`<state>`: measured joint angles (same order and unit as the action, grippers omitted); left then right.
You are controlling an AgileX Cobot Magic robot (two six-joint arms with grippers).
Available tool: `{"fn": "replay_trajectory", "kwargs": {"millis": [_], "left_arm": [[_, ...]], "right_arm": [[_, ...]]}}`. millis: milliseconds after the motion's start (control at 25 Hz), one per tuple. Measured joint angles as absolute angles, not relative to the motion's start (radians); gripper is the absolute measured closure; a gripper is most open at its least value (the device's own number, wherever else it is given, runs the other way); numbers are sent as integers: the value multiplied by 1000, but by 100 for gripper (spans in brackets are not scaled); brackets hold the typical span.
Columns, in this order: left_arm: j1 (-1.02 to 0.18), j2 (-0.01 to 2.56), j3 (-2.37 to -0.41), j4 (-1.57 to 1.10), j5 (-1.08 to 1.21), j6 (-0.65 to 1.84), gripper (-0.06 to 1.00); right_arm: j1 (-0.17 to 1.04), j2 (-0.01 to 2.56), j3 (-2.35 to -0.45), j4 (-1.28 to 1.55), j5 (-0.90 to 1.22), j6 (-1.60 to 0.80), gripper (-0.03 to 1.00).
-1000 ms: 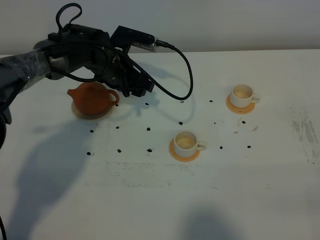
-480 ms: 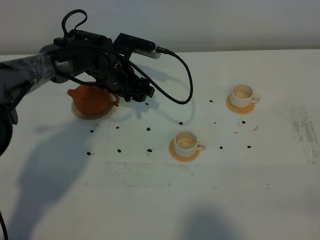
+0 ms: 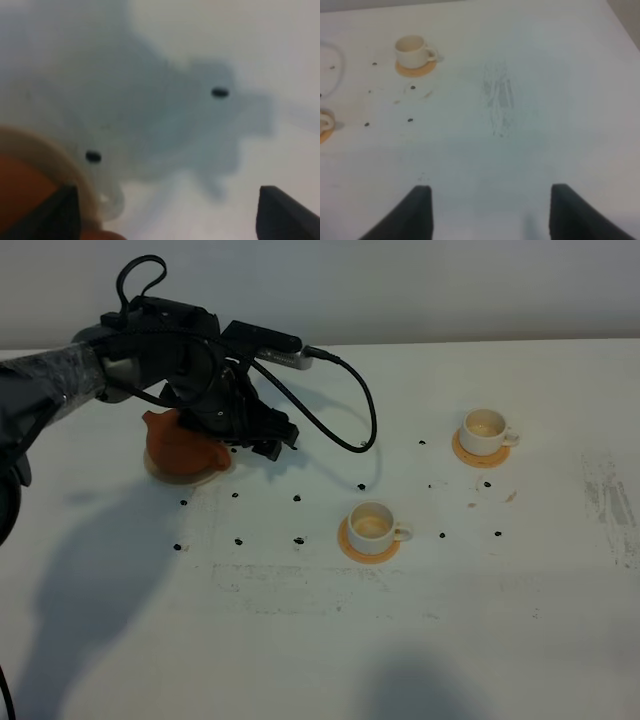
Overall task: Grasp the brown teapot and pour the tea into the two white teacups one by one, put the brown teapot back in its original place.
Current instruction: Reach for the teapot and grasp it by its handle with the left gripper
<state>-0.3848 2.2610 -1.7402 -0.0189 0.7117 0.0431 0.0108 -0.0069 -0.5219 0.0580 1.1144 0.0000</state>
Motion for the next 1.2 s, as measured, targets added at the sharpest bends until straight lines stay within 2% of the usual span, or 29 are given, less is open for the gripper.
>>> {"fn": "replay_trajectory", "kwargs": {"millis": [1200], "left_arm": [[-351, 2253, -1782, -88, 826, 107, 27]], "right_arm": [[11, -7, -522, 58, 1114, 0, 47]]}}
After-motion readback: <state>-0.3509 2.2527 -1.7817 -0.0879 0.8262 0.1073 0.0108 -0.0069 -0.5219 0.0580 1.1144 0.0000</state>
